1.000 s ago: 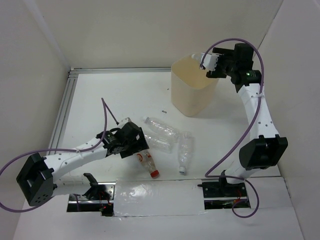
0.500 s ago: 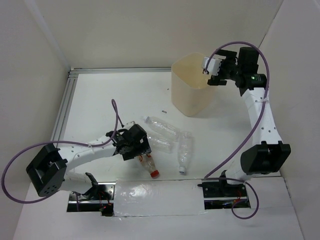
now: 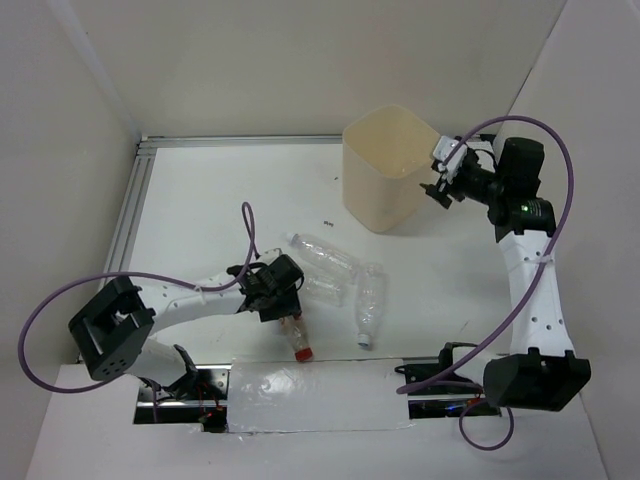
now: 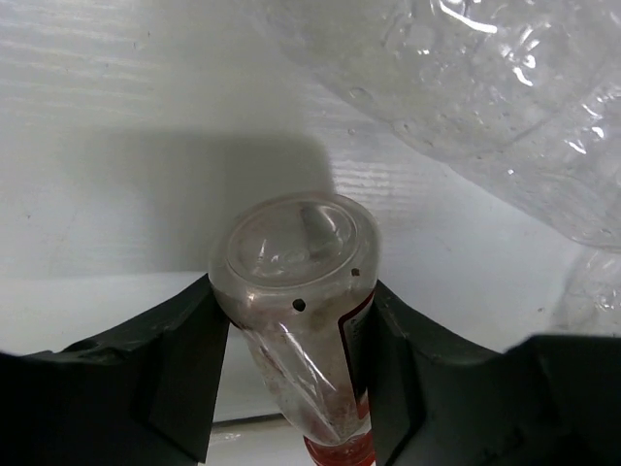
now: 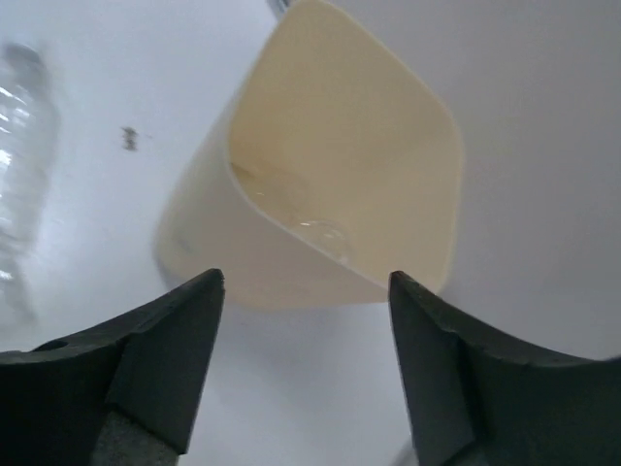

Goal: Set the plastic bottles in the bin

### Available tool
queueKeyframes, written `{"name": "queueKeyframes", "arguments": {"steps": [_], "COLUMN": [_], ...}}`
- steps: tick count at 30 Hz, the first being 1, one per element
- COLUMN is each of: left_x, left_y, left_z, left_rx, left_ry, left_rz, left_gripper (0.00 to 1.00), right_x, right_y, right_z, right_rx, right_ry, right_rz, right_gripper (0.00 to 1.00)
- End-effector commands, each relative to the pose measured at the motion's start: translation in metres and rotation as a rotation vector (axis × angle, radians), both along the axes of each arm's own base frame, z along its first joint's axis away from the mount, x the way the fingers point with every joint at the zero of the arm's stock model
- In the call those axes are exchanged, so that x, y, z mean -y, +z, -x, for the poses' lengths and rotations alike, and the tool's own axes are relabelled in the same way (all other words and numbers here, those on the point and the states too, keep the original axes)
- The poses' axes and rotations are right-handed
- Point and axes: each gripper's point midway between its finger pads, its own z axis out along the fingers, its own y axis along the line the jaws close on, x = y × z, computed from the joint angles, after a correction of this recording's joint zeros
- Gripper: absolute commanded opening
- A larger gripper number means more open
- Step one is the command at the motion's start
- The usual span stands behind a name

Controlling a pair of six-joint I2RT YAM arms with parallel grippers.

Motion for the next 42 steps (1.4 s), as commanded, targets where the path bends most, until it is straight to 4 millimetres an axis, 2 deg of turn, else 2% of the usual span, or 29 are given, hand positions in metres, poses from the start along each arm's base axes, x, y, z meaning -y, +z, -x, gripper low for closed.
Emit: {"name": "queueKeyframes", "arguments": {"steps": [1,3,4,5,6,7,9,10,11,12,15,17,19,20,22,23,24,25,26,27,29,30,31,33,34,36,39,41,42], "left_x": [0.000,-0.009,-0.007,-0.005,-0.003,0.001,0.007,0.012,0.015,0.021,0.050,0.078,0.097,0.119,0.132,0.128,0.149,0.154,0.144,0.155,0.149,0.150,0.158,0.156,0.163,0.162,0.166,0.165,0.157], "left_y": [0.016,0.030,0.062,0.086,0.108,0.131,0.194,0.216,0.237,0.266,0.330,0.369,0.410,0.430,0.447,0.491,0.459,0.463,0.487,0.468,0.483,0.477,0.455,0.437,0.419,0.404,0.396,0.411,0.426], "left_z": [0.012,0.027,0.025,0.021,0.020,0.016,0.009,0.002,-0.004,-0.020,-0.060,-0.099,-0.133,-0.162,-0.199,-0.212,-0.244,-0.254,-0.268,-0.287,-0.302,-0.309,-0.324,-0.338,-0.345,-0.353,-0.352,-0.344,-0.336], "left_rx": [0.028,0.056,0.146,0.228,0.286,0.363,0.546,0.612,0.678,0.765,0.957,1.061,1.183,1.218,1.259,1.334,1.288,1.306,1.354,1.331,1.399,1.405,1.392,1.375,1.353,1.329,1.313,1.333,1.350], "left_ry": [-0.066,-0.126,-0.148,-0.224,-0.261,-0.292,-0.362,-0.358,-0.361,-0.360,-0.336,-0.339,-0.328,-0.306,-0.250,-0.197,-0.195,-0.160,-0.080,-0.069,0.014,0.025,0.032,0.061,0.051,0.048,0.019,0.004,0.004], "left_rz": [0.019,0.008,0.076,0.102,0.144,0.188,0.279,0.308,0.329,0.323,0.389,0.396,0.422,0.436,0.430,0.481,0.449,0.468,0.510,0.508,0.496,0.467,0.423,0.354,0.337,0.310,0.309,0.338,0.336], "left_gripper": [0.23,0.16,0.13,0.09,0.09,0.09,0.08,0.03,0.02,0.02,0.02,0.02,0.04,0.04,0.04,0.05,0.05,0.07,0.07,0.08,0.14,0.16,0.24,0.41,0.62,0.80,0.94,0.98,0.99], "right_x": [-0.019,-0.024,-0.022,-0.019,-0.019,-0.016,-0.014,-0.015,-0.013,-0.015,-0.017,-0.018,-0.015,-0.014,-0.019,-0.020,-0.023,-0.026,-0.030,-0.032,-0.035,-0.035,-0.037,-0.040,-0.042,-0.051,-0.055,-0.058,-0.073], "right_y": [-0.017,-0.020,-0.032,-0.037,-0.042,-0.063,-0.079,-0.086,-0.099,-0.100,-0.112,-0.121,-0.128,-0.133,-0.143,-0.146,-0.150,-0.152,-0.154,-0.158,-0.153,-0.152,-0.152,-0.149,-0.151,-0.154,-0.160,-0.165,-0.173], "right_z": [0.034,0.050,0.053,0.058,0.059,0.062,0.069,0.072,0.078,0.080,0.088,0.095,0.096,0.098,0.106,0.107,0.114,0.117,0.122,0.126,0.125,0.123,0.124,0.123,0.123,0.127,0.114,0.103,0.106], "right_rx": [-0.137,-0.160,-0.198,-0.258,-0.292,-0.361,-0.431,-0.460,-0.516,-0.520,-0.574,-0.609,-0.628,-0.644,-0.684,-0.693,-0.713,-0.719,-0.719,-0.718,-0.687,-0.673,-0.681,-0.687,-0.704,-0.763,-0.802,-0.811,-0.858], "right_ry": [0.083,0.109,0.088,0.026,-0.002,-0.032,-0.066,-0.071,-0.084,-0.066,-0.064,-0.062,-0.087,-0.080,-0.062,-0.063,-0.053,-0.044,-0.029,-0.018,-0.025,-0.027,-0.020,-0.021,-0.018,-0.003,-0.120,-0.204,-0.181], "right_rz": [-0.144,-0.177,-0.205,-0.274,-0.310,-0.344,-0.372,-0.377,-0.376,-0.375,-0.399,-0.393,-0.382,-0.368,-0.371,-0.373,-0.384,-0.381,-0.375,-0.381,-0.391,-0.395,-0.397,-0.413,-0.425,-0.441,-0.490,-0.507,-0.484], "right_gripper": [0.72,0.53,0.33,0.20,0.10,0.07,0.32,0.53,0.65,1.00,1.00,1.00,0.88,0.61,0.25,0.14,0.08,0.08,0.11,0.15,0.36,0.48,0.58,0.72,0.72,0.72,0.66,0.68,0.73]}}
